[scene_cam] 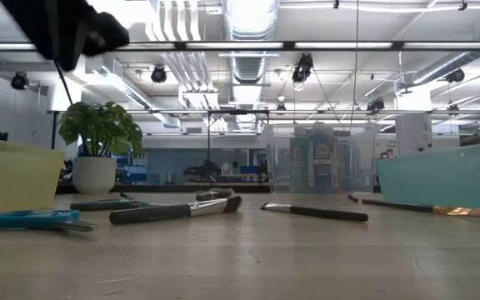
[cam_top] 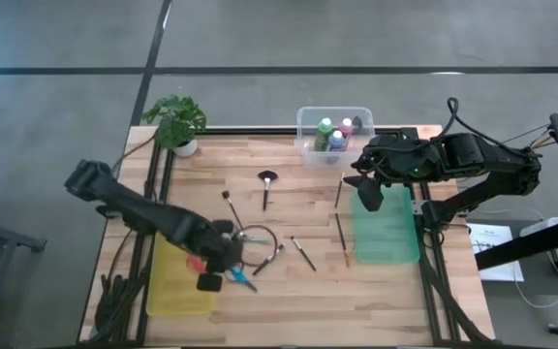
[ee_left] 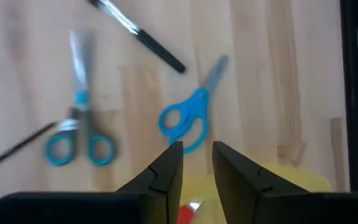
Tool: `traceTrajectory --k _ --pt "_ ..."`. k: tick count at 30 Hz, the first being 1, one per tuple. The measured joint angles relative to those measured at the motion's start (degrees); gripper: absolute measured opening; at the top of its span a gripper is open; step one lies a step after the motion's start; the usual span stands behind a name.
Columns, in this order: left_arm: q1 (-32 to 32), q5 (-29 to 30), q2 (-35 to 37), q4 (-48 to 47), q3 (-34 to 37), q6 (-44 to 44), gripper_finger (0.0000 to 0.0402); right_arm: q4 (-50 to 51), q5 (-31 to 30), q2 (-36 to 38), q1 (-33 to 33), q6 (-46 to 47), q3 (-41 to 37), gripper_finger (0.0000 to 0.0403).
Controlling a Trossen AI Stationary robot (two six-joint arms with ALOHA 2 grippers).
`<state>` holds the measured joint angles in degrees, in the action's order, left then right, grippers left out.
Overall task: Pick & Place Paint Supplies
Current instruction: Put the blue scissors into the yellow bin
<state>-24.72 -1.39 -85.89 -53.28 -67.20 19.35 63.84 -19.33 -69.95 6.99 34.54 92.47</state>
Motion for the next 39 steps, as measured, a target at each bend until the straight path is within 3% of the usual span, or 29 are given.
traceTrajectory --k 18,39 --pt "-3.1 -5.4 -8.6 19.1 13.4 1.6 0.0099 0.7 1.2 0.0 0.0 -0.2 0.0 0.0228" --pt "-3.1 -8.1 -15.5 25.2 14.0 -1.6 0.01 0.8 2.6 0.0 0.0 -0.7 0.0 0.0228"
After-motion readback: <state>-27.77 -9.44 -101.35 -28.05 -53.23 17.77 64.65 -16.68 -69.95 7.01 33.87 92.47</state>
